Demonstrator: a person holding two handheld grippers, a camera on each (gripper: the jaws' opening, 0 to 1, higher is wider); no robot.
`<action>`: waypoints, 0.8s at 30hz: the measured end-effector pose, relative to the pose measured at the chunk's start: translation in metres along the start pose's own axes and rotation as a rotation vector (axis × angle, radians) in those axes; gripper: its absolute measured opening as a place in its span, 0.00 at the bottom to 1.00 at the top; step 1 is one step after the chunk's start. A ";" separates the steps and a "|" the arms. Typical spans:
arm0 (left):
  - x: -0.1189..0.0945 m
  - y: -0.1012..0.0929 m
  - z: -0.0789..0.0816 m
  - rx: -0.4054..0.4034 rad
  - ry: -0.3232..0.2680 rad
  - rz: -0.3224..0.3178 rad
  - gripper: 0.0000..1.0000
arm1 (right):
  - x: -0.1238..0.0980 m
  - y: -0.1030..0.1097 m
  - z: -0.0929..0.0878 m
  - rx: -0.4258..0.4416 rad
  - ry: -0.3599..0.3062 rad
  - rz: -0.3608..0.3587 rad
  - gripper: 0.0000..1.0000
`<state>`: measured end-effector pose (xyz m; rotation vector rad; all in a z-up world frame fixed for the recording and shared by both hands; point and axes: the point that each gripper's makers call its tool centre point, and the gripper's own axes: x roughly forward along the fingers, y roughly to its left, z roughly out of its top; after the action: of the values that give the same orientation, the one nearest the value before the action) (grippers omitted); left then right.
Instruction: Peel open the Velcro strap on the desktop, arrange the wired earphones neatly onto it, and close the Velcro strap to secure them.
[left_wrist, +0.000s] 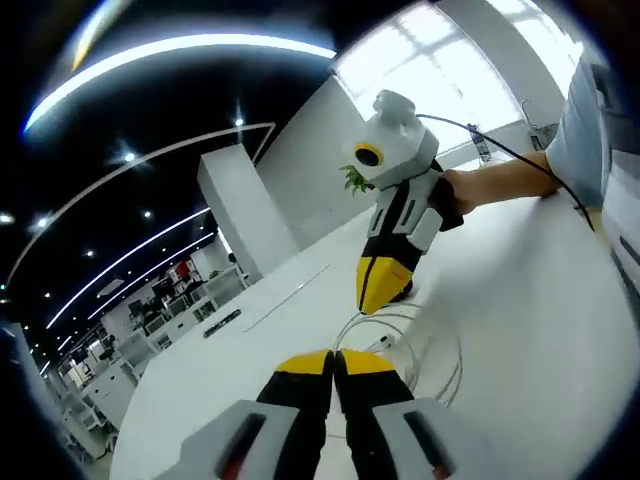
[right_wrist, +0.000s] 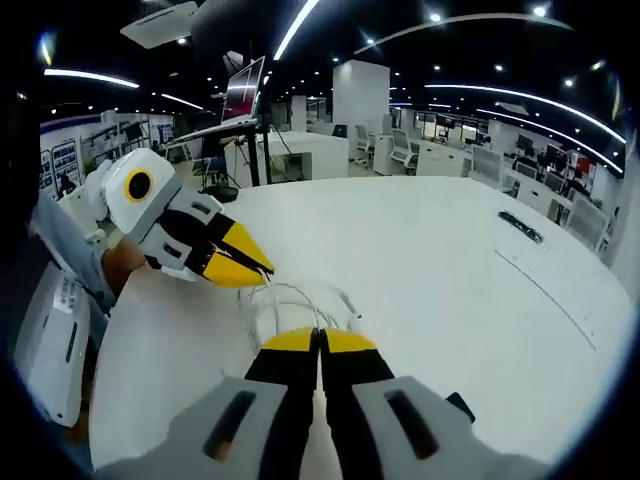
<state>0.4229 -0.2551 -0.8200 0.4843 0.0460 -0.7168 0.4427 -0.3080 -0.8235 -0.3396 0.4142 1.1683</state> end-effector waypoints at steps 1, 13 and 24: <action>0.000 0.000 0.001 0.000 -0.003 -0.001 0.06 | 0.000 0.001 0.001 0.003 -0.005 -0.001 0.03; 0.001 0.004 0.000 0.043 0.004 0.024 0.07 | -0.001 0.015 0.008 0.055 -0.051 0.036 0.02; 0.000 0.005 0.000 0.063 0.008 0.030 0.08 | 0.001 0.024 0.013 0.067 -0.070 0.072 0.02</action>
<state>0.4264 -0.2518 -0.8180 0.5471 0.0236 -0.6885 0.4223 -0.2923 -0.8136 -0.2266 0.4057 1.2298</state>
